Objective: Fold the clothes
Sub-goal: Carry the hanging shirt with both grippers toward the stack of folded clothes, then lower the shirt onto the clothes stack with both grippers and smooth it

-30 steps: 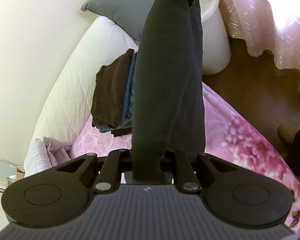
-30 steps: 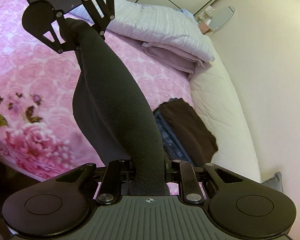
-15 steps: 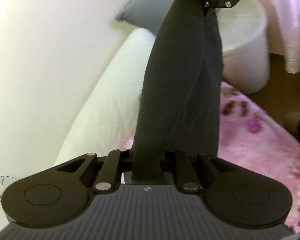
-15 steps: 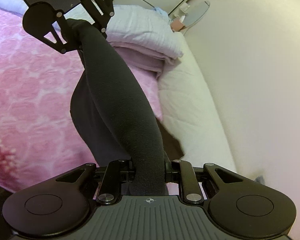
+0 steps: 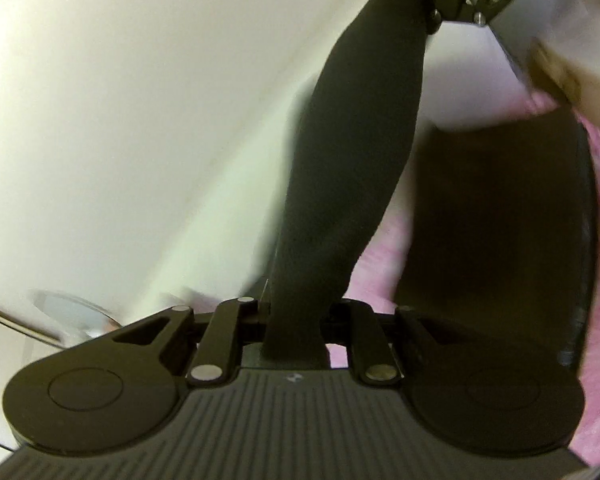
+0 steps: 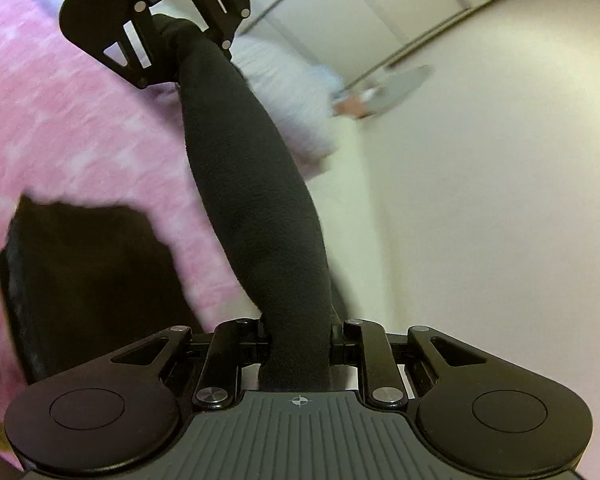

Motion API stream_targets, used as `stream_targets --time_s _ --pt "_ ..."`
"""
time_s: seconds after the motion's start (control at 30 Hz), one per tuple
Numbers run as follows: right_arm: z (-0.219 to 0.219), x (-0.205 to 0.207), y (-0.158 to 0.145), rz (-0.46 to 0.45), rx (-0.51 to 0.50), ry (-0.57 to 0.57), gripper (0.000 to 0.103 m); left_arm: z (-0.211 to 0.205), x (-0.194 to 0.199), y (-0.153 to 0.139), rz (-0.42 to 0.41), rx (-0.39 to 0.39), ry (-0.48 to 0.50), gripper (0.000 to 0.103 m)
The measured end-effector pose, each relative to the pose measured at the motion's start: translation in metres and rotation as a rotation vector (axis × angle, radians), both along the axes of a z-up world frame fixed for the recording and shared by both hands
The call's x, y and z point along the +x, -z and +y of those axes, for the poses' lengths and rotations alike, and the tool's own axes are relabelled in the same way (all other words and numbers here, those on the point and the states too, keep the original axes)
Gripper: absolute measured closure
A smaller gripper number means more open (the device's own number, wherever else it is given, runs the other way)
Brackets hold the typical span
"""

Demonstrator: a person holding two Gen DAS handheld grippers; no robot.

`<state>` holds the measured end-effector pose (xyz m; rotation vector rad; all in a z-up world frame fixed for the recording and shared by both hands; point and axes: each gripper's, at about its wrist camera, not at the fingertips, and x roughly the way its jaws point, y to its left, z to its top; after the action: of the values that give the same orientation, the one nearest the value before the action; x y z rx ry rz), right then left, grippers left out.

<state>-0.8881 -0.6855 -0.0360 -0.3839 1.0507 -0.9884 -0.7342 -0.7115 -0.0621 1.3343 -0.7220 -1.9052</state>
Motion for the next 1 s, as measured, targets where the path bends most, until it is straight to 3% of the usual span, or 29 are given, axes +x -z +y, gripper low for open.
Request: stream_targets --time_s 0.1,0.17,0.2,0.3,0.43,0.5,0.67,0.8,1.0 --pt "-0.006 -0.009 0.079 0.026 0.175 -0.021 0.083 0.007 -0.009 0.09 -0.072 0.144 -0.026 0.086" --pt "-0.002 -0.011 0.12 0.064 0.278 -0.038 0.081 0.022 -0.011 0.134 -0.153 0.164 -0.01 0.082" --pt "0.003 -0.011 0.135 0.089 0.3 -0.055 0.08 0.027 -0.009 0.137 -0.155 0.141 -0.011 0.082" --pt "0.025 -0.016 0.141 0.162 0.199 -0.108 0.077 0.037 0.0 0.135 -0.14 0.099 -0.028 0.078" --pt "0.019 -0.033 0.126 0.116 0.228 -0.076 0.075 0.034 0.011 0.126 -0.133 0.121 -0.028 0.077" --pt "0.02 -0.037 0.121 0.115 0.235 -0.08 0.075 0.032 0.016 0.124 -0.14 0.133 -0.02 0.082" --pt "0.009 -0.032 0.115 0.075 0.276 -0.066 0.079 0.044 0.014 0.14 -0.17 0.154 -0.003 0.085" --pt "0.026 -0.034 0.143 0.149 0.292 -0.094 0.079 0.055 0.02 0.141 -0.162 0.144 -0.024 0.083" --pt "0.036 -0.035 0.127 0.151 0.272 -0.035 0.076 0.075 0.036 0.111 -0.124 0.174 -0.062 0.076"
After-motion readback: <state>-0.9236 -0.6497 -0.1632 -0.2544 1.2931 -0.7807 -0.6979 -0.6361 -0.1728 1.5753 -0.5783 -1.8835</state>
